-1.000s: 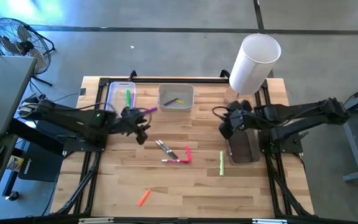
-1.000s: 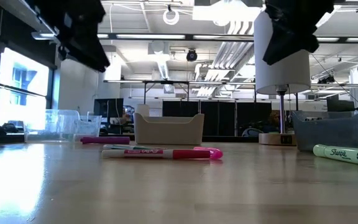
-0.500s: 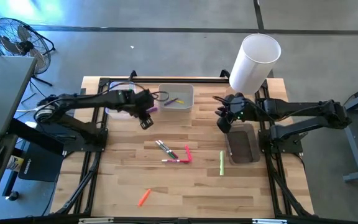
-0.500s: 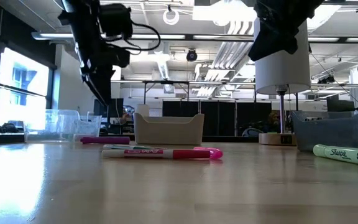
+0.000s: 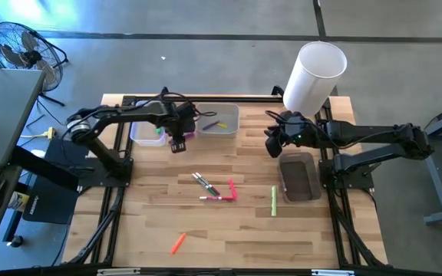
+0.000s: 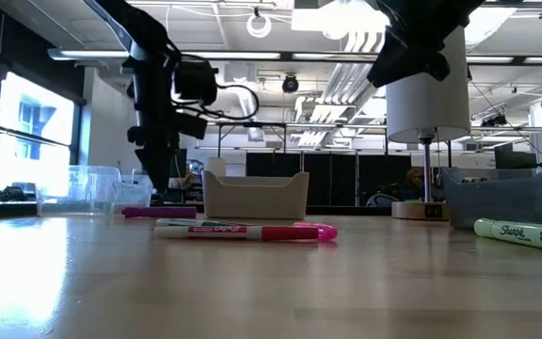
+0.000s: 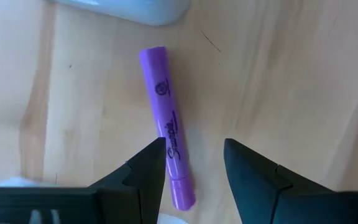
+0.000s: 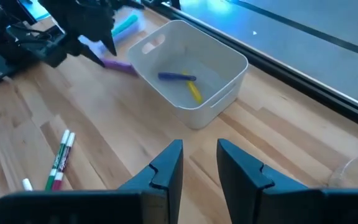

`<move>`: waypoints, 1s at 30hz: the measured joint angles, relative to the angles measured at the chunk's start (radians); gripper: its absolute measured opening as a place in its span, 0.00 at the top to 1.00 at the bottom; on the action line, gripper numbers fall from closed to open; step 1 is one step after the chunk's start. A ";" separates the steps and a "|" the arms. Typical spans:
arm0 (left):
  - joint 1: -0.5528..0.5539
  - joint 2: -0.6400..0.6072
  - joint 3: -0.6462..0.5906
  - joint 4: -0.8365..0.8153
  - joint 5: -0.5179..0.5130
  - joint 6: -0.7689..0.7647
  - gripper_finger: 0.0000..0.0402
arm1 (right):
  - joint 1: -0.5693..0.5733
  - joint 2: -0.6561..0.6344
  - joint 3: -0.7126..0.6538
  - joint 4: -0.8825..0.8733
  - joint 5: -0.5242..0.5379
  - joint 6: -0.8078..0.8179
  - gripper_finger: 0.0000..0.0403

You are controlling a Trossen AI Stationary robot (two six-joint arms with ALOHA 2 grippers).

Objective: Pick & Place Markers
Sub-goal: Put the purple highlighter into the transparent bin

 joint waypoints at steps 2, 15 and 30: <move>0.000 0.026 0.005 0.005 0.000 0.051 0.61 | 0.000 0.000 0.000 0.006 0.000 0.002 0.78; 0.027 0.158 0.008 0.049 0.005 0.123 0.61 | 0.000 0.000 0.000 0.005 0.030 0.035 0.78; -0.053 0.166 0.007 0.048 0.066 0.042 0.87 | -0.004 0.000 0.000 0.008 0.020 0.026 0.78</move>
